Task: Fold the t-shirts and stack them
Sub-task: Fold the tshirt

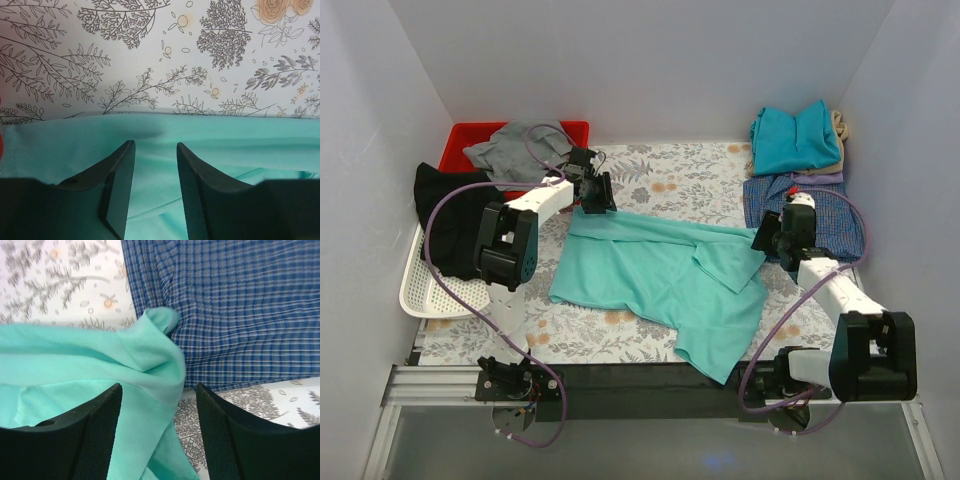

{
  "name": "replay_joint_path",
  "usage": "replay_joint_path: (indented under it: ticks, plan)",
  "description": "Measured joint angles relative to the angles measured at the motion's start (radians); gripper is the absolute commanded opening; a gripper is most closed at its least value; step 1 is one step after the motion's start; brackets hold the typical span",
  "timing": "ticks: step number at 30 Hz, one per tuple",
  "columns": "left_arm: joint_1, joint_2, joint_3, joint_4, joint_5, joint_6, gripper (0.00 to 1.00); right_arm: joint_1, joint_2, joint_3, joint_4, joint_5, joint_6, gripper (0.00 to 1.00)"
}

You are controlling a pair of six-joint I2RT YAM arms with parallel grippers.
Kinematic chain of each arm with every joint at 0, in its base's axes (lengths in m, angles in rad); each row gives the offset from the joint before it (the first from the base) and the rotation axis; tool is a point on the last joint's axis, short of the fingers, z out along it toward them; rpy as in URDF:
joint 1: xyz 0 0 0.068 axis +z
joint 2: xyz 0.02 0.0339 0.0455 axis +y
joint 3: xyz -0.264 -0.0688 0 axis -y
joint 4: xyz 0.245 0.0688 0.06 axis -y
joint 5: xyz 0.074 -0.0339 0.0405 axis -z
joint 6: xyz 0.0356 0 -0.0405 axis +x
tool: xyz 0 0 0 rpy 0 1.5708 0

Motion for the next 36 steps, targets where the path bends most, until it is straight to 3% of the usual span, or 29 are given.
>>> replay_joint_path:
  ticks: [14, 23, 28, 30, 33, 34, 36]
  plan:
    - [0.001, 0.005, -0.01, 0.008, 0.002, 0.004, 0.37, 0.0, 0.254, 0.095, 0.095, -0.193, -0.092, 0.66]
    - [0.001, 0.028, -0.01, -0.003, -0.06, 0.008, 0.52, 0.0, 0.362, 0.147, 0.106, -0.344, -0.099, 0.67]
    - [-0.002, 0.032, -0.009, 0.003, -0.068, 0.008, 0.53, 0.0, 0.434, 0.19, 0.075, -0.351, -0.103, 0.66]
    - [-0.003, 0.041, 0.0, 0.003, -0.068, 0.008, 0.52, 0.0, 0.465, 0.229, 0.059, -0.351, -0.104, 0.62]
    - [-0.002, 0.056, 0.017, 0.01, -0.066, 0.005, 0.42, 0.0, 0.509, 0.271, 0.053, -0.346, -0.108, 0.39]
    - [-0.001, 0.06, 0.019, 0.014, -0.066, 0.0, 0.27, 0.0, 0.52, 0.279, 0.053, -0.34, -0.105, 0.24]
    - [0.0, 0.071, 0.021, 0.02, -0.067, -0.011, 0.09, -0.004, 0.536, 0.291, 0.053, -0.335, -0.105, 0.07]
